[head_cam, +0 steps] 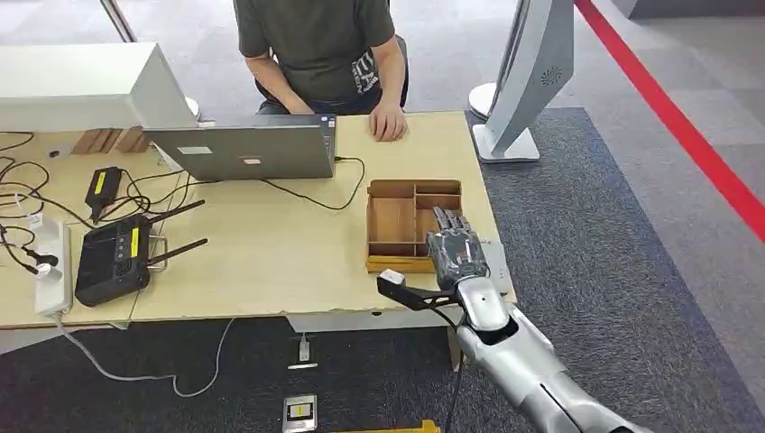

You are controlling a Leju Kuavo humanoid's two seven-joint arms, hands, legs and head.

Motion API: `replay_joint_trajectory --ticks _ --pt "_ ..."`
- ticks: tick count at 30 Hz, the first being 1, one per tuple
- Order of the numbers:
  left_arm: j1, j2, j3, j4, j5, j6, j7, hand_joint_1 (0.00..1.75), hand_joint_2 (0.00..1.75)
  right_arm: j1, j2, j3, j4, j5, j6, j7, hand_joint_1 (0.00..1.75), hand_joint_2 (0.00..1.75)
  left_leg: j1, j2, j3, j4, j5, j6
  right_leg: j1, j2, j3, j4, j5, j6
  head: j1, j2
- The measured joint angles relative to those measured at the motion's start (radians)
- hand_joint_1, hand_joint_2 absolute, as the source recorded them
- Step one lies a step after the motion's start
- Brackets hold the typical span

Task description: Pass the card to the sensor for recognition and then transmit it.

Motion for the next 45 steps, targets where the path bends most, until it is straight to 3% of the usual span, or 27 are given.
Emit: replay_joint_trajectory --ticks 13,30,45 --pt "0.0 0.0 0.0 0.0 -0.006 0.003 0.006 0.0 1.75 0.008 0.003 -0.006 0.007 0.014 -0.01 -0.005 1.75 1.75 0.0 0.0 0.0 0.0 0.0 0.0 0.0 0.0 0.0 0.0 0.0 0.0 0.0 0.0" --pt "0.0 0.0 0.0 0.0 -0.021 -0.006 -0.003 0.0 1.75 0.025 -0.045 -0.043 -0.222 0.093 0.082 0.008 1.75 1.75 0.0 0.0 0.0 0.0 0.0 0.0 0.0 0.0 0.0 0.0 0.0 0.0 0.0 0.0" --pt "0.0 0.0 0.0 0.0 -0.007 -0.003 -0.004 0.0 1.75 -0.038 -0.046 -0.012 -0.272 0.066 0.059 -0.006 1.75 1.75 0.0 0.0 0.0 0.0 0.0 0.0 0.0 0.0 0.0 0.0 0.0 0.0 0.0 0.0"
